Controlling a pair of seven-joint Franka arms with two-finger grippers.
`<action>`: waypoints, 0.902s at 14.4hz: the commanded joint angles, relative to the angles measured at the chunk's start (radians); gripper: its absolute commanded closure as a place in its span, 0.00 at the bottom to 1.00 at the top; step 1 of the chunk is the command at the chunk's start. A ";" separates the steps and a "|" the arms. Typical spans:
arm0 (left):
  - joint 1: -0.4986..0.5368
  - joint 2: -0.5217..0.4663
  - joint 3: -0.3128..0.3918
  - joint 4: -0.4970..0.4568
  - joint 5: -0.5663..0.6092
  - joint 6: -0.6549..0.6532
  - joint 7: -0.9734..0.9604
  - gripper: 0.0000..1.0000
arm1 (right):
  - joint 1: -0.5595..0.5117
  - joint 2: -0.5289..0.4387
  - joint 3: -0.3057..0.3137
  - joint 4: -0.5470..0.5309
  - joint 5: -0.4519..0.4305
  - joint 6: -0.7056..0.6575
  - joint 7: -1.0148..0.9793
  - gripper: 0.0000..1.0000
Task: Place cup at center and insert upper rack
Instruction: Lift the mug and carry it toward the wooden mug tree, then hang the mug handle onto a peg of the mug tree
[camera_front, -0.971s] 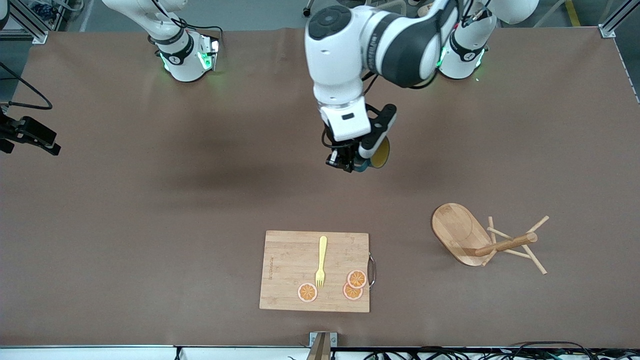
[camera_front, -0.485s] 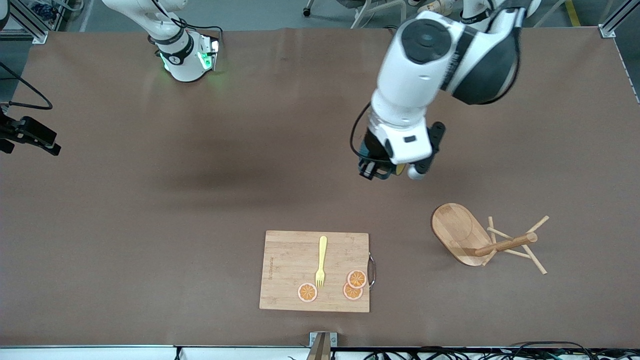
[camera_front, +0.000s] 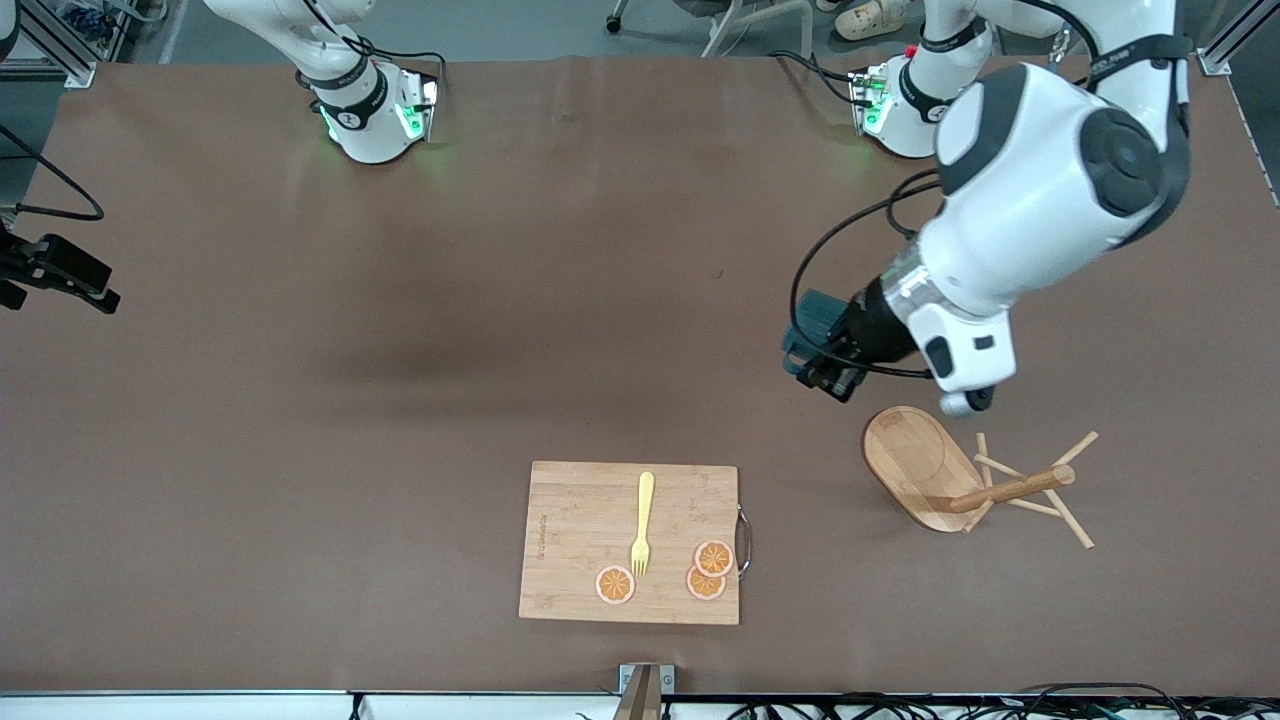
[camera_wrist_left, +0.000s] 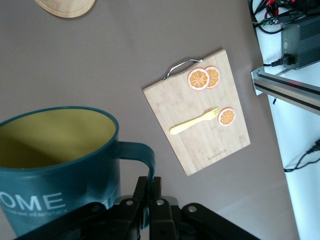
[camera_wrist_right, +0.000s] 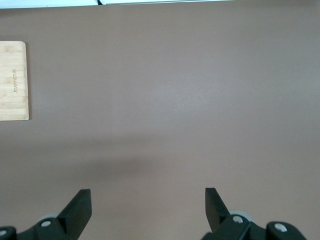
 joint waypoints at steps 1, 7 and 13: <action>0.068 -0.041 -0.009 -0.059 -0.104 0.009 0.041 1.00 | 0.005 -0.017 -0.004 -0.019 0.003 0.012 -0.005 0.00; 0.182 -0.052 -0.011 -0.107 -0.256 0.006 0.191 1.00 | 0.004 -0.014 -0.004 -0.019 0.003 0.032 -0.005 0.00; 0.250 -0.032 -0.009 -0.168 -0.414 0.007 0.329 1.00 | 0.004 -0.014 -0.004 -0.019 0.003 0.032 -0.005 0.00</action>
